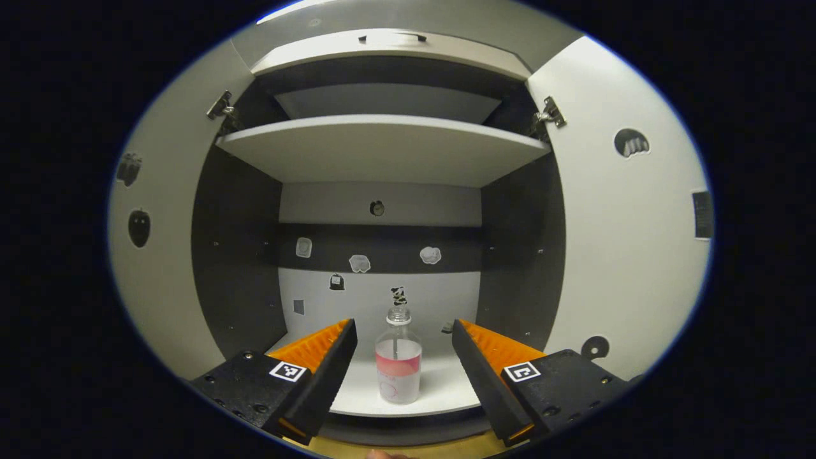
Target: Grasp the bottle in the cabinet with the left hand and place it on the coaster, then close the right door with the right hand and the left door with the left hand.
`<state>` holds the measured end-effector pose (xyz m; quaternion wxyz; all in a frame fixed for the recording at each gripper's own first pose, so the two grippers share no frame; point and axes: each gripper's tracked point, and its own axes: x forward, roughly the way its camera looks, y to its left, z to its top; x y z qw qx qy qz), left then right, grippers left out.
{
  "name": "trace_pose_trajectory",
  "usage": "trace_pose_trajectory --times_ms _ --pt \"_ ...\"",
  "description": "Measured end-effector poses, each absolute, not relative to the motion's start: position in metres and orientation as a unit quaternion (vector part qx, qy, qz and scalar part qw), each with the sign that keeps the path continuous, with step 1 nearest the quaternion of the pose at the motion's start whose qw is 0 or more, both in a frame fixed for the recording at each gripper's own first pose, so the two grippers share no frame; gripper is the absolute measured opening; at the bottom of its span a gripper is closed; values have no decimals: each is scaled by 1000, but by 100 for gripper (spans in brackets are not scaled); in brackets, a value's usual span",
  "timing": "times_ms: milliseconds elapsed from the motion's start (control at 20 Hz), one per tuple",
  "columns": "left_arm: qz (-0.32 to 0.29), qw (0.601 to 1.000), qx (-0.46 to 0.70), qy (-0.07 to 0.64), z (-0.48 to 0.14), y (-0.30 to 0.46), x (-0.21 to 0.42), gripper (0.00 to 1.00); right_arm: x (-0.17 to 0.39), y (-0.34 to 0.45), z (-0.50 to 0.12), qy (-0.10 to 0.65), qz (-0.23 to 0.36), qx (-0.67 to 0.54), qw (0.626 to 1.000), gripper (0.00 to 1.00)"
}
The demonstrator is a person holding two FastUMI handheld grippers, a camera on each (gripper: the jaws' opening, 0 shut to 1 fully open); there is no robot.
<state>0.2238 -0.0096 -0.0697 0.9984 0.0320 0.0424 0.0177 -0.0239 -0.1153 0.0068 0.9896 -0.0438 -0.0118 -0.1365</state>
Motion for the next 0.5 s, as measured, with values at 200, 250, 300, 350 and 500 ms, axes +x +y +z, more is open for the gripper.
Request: trace_pose_trajectory --times_ms 200,250,300,350,500 --pt "39 996 36 77 -105 2 264 96 -23 -140 6 -8 -169 -54 984 98" --pt "43 995 34 89 -115 5 272 97 -21 -144 5 -7 -173 -57 983 98" --pt "46 993 33 100 -123 7 278 97 -19 -147 4 -6 -177 -59 983 98" --pt "46 992 31 111 -130 7 283 97 -17 -149 3 -4 -178 -60 982 98" --pt "48 988 29 142 -152 10 295 97 -12 -151 1 -2 -179 -64 982 98"
